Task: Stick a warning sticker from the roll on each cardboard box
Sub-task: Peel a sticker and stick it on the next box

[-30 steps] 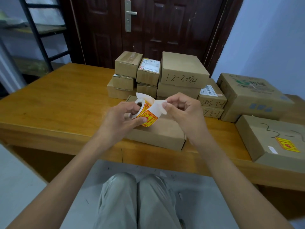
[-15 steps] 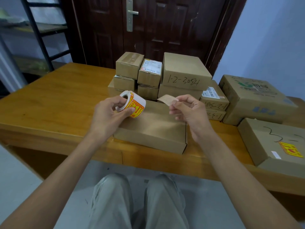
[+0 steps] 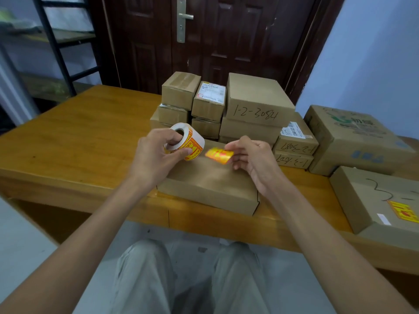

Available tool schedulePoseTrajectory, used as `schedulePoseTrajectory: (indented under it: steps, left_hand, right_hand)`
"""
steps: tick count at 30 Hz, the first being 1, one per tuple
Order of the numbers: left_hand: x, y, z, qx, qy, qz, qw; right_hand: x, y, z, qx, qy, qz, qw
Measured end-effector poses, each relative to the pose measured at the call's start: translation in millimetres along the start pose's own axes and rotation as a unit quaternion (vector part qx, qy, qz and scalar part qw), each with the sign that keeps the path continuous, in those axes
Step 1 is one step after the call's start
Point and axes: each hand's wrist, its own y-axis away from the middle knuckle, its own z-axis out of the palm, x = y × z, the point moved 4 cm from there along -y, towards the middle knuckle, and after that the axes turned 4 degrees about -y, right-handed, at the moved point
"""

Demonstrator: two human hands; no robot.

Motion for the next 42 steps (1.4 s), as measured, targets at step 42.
schedulePoseTrajectory:
  steps: [42]
  left_hand:
    - [-23.9,-16.3,26.4,0.050,-0.006,0.044,0.998]
  right_hand:
    - [-2.7,-38.6,22.7,-0.064,0.444,-0.072,0.891]
